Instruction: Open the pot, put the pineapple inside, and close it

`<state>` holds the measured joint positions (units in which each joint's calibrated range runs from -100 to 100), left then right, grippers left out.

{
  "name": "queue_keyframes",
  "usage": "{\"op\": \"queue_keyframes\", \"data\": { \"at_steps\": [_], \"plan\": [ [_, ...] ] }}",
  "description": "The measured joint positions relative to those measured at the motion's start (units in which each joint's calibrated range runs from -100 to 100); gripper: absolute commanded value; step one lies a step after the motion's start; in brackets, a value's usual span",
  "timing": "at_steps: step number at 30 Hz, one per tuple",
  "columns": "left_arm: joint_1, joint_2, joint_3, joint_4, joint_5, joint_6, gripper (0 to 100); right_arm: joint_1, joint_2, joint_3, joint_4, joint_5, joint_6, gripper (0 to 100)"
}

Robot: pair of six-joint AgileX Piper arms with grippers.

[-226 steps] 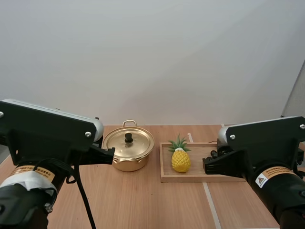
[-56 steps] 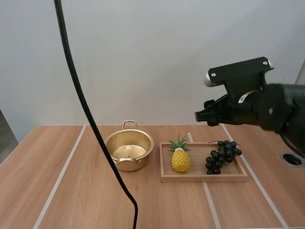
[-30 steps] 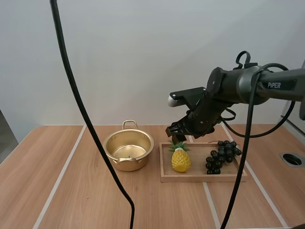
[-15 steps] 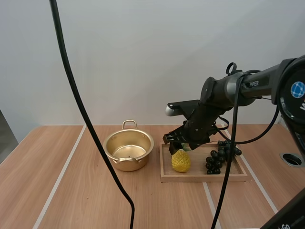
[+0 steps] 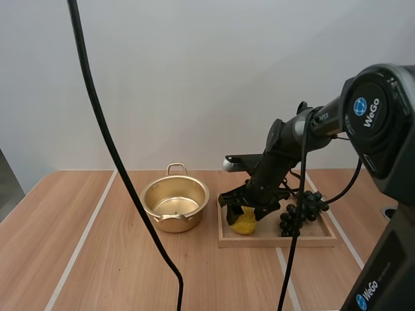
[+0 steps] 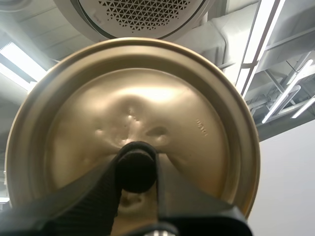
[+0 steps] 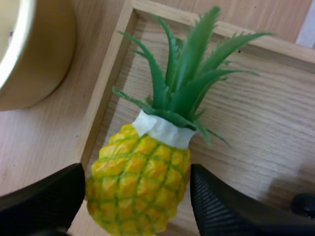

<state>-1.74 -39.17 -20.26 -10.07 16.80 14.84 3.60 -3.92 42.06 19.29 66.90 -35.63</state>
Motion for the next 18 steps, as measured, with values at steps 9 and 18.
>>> {"op": "queue_keyframes", "data": {
  "at_steps": [9, 18],
  "plan": [
    [0.00, 0.00, 0.00, 0.00, 0.00, 0.00, 0, 0.00, 1.35, 0.00, 0.00, -2.94, -1.45, 98],
    [0.00, 0.00, 0.00, 0.00, 0.00, 0.00, 0, 0.00, 1.75, -0.11, 0.21, -3.16, -1.56, 0]
  ]
}}
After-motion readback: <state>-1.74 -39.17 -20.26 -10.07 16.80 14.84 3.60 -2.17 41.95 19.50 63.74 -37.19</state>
